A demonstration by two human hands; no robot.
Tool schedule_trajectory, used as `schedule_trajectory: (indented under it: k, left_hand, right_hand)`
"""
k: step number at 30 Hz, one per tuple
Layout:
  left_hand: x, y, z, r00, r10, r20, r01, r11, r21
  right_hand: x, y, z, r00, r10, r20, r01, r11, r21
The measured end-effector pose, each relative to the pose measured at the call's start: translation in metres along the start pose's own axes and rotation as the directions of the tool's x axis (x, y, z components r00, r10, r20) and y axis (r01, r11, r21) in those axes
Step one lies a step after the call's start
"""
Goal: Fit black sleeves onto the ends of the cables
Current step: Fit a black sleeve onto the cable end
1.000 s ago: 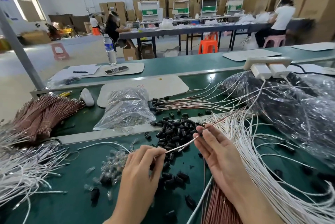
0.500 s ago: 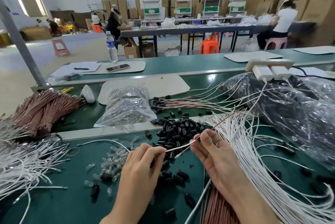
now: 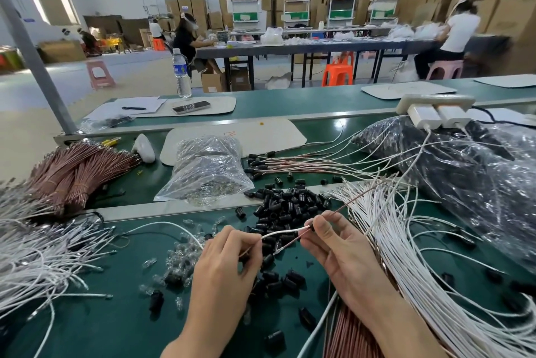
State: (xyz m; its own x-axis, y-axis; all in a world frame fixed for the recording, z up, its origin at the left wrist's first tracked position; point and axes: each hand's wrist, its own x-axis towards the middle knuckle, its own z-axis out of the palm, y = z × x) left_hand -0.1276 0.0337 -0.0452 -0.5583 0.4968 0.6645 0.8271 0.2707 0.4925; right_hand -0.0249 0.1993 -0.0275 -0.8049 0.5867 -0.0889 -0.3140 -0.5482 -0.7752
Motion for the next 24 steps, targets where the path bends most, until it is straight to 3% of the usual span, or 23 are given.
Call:
schedule_trajectory:
  k: [6,15,20,24]
  left_hand:
    - [0.000,0.001,0.000,0.996,0.005,0.093,-0.007,1.000,0.018]
    - [-0.002,-0.001,0.001,0.999,-0.037,0.031,0.036,0.999,0.019]
    - [-0.002,-0.002,0.005,0.997,0.075,0.003,-0.075,0.997,0.025]
    - [-0.001,-0.003,0.011,0.982,0.186,0.019,-0.187,0.981,0.059]
  right_hand:
    - [0.001,0.002,0.000,1.000,0.004,0.016,-0.004,1.000,0.014]
    - [0.001,0.006,-0.001,0.999,0.002,0.043,0.003,0.995,-0.104]
    - [0.001,0.009,0.000,0.998,0.008,0.059,0.000,0.992,-0.126]
    - [-0.003,0.016,0.005,0.990,0.033,0.134,0.010,0.951,-0.308]
